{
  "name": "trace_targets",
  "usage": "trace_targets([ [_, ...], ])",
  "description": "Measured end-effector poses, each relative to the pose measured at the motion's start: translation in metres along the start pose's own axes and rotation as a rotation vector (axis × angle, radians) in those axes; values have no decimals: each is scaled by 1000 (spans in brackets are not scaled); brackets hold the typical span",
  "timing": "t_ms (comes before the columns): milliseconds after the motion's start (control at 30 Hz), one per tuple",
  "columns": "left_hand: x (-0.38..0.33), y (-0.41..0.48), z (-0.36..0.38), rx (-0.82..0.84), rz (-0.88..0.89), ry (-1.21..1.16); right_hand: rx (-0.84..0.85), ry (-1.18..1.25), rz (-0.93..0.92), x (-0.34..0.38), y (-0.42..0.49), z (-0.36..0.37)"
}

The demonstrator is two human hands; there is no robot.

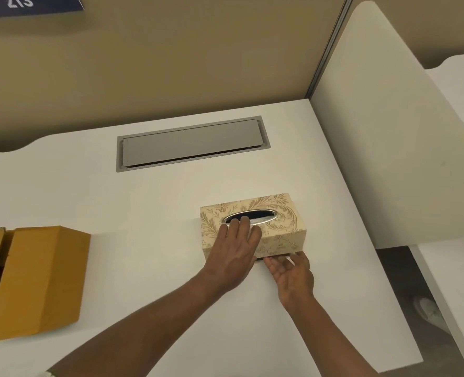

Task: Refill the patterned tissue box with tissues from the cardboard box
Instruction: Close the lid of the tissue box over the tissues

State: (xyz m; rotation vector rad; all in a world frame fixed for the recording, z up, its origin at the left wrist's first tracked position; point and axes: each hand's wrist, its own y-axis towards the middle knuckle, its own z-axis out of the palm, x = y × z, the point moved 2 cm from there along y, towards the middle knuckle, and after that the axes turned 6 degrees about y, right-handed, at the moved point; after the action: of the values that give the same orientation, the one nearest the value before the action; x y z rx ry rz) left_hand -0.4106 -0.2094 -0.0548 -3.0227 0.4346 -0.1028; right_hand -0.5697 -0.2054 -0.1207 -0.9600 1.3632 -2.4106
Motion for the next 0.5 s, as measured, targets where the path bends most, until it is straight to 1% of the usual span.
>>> trace_targets([
  [133, -8, -9, 10, -13, 50, -32, -22, 47, 62, -5, 2, -6],
  [300, -14, -16, 9, -25, 32, -8, -43, 24, 28, -6, -1, -6],
  [400, -13, -19, 12, -38, 54, 11, -102, -139, -105, -4, 0, -11],
  [500, -16, -24, 17, -46, 85, 38, -160, -427, -302, 3, -1, -17],
])
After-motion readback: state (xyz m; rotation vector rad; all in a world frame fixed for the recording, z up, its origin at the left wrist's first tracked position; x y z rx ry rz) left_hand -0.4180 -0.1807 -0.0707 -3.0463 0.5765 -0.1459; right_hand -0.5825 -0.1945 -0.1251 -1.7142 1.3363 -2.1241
